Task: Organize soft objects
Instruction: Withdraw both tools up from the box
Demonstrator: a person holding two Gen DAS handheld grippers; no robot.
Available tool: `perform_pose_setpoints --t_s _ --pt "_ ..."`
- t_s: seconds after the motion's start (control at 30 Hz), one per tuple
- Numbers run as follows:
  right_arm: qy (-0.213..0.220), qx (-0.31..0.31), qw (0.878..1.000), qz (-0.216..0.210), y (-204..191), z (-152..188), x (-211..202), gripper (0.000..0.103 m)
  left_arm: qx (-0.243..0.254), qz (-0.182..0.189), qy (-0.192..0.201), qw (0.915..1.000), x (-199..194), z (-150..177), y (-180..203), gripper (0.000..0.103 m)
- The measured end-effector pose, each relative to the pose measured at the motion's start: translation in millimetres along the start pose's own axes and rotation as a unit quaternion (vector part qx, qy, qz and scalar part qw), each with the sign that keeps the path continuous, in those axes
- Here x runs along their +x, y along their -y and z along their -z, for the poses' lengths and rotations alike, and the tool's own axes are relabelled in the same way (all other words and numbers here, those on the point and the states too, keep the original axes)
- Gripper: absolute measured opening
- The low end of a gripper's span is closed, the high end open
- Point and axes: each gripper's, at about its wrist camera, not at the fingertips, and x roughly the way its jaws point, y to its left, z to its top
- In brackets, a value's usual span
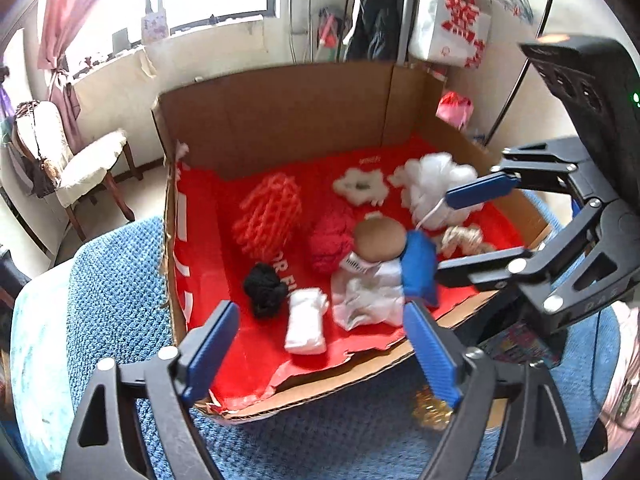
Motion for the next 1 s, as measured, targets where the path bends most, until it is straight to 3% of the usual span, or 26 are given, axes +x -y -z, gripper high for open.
perform_pose_setpoints --t_s 0.17,0.43,0.63,1.0 --pt "0.047 0.047 0.997 0.023 13 14 -46 0.076 -0.016 0.003 0.030 0.9994 -18 -6 13 0.097" --pt "0.114 0.115 0.983 0.082 21 47 -91 0.092 -0.044 0.007 0.058 0.9973 -27 -13 31 0.103" --pt "0.120 0.157 0.973 0.122 33 69 -76 0.092 -0.078 -0.011 0.028 0.9965 -2 -14 31 0.103" --pt "0.091 0.214 0.965 0.120 51 75 -20 0.092 -0.106 -0.039 -0.016 0.9934 40 -7 22 0.103"
